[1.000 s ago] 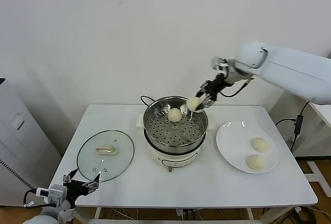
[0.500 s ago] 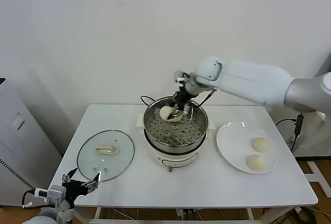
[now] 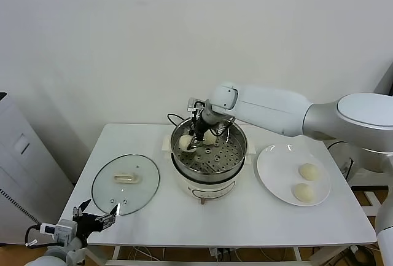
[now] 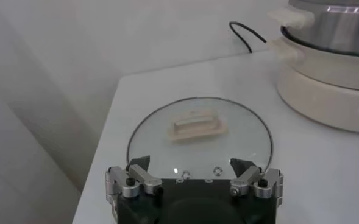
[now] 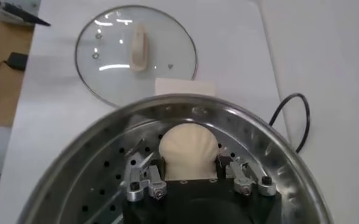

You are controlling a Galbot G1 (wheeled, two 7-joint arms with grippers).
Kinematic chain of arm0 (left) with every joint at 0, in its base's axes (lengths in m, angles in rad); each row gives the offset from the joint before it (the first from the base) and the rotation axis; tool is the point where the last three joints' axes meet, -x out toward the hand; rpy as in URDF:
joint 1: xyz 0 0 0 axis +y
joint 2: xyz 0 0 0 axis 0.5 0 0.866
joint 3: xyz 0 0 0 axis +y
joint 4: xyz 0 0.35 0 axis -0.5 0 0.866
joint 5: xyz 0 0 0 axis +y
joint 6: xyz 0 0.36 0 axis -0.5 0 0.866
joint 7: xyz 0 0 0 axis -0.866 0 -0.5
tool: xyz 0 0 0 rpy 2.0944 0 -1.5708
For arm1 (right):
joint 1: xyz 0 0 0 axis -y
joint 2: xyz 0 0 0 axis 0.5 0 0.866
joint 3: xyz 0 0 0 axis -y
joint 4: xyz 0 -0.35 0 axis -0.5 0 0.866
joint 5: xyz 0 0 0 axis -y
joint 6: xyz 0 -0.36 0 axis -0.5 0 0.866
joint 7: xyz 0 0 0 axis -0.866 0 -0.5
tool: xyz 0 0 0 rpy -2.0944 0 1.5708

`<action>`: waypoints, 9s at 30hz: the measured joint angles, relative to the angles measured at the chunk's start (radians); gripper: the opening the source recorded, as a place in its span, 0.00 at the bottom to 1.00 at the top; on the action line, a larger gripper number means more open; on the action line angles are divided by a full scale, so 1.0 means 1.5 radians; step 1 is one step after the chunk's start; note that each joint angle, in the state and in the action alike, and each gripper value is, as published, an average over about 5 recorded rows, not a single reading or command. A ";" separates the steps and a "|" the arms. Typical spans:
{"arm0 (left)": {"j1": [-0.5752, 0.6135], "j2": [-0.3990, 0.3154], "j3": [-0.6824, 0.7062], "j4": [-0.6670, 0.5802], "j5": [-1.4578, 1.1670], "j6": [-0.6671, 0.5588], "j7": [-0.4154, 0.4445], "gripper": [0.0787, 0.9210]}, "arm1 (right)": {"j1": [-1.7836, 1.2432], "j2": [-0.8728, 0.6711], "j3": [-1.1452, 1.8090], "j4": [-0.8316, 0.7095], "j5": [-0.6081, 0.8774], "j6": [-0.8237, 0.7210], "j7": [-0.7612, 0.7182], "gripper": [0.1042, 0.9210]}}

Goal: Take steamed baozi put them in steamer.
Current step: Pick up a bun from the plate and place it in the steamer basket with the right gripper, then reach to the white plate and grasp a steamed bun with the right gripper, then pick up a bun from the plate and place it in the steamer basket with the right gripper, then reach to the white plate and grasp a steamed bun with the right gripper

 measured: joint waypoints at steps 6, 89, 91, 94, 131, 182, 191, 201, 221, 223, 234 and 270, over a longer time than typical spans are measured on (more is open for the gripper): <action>0.000 0.000 -0.001 0.000 -0.001 0.000 0.000 0.88 | -0.012 0.006 0.002 -0.008 -0.008 -0.003 0.004 0.51; -0.001 -0.010 0.006 -0.035 0.010 0.021 0.000 0.88 | -0.269 -0.407 0.270 -0.085 -0.527 0.392 -0.299 0.83; -0.002 -0.008 0.006 -0.035 0.009 0.021 0.000 0.88 | -0.275 -0.403 0.275 -0.092 -0.531 0.392 -0.302 0.79; -0.002 -0.006 0.006 -0.034 0.008 0.021 0.001 0.88 | -0.284 -0.398 0.282 -0.101 -0.536 0.392 -0.307 0.75; -0.003 0.004 0.009 -0.023 0.000 0.023 -0.004 0.88 | -0.073 -0.317 0.256 -0.104 -0.484 0.447 -0.346 0.52; -0.002 0.000 0.009 -0.019 0.003 0.017 -0.008 0.88 | -0.079 -0.121 0.257 0.168 -0.695 0.837 -0.313 0.52; -0.003 0.002 0.011 -0.021 0.004 0.015 -0.007 0.88 | -0.109 -0.115 0.268 0.168 -0.736 0.836 -0.303 0.55; -0.003 0.004 0.011 -0.020 0.004 0.012 -0.006 0.88 | -0.113 -0.121 0.278 0.162 -0.755 0.836 -0.298 0.85; 0.000 0.017 0.003 -0.017 0.001 0.010 -0.006 0.88 | -0.033 -0.203 0.328 -0.018 -0.606 0.799 -0.340 0.88; 0.000 0.016 0.003 -0.017 0.000 0.010 -0.006 0.88 | -0.029 -0.223 0.320 -0.043 -0.585 0.760 -0.348 0.88; -0.006 0.015 0.002 -0.018 -0.003 0.013 -0.006 0.88 | -0.044 -0.332 0.290 -0.135 -0.533 0.583 -0.375 0.88; -0.018 0.013 0.011 -0.013 -0.004 0.020 -0.005 0.88 | -0.287 -0.273 0.517 -0.394 -0.749 0.568 -0.283 0.88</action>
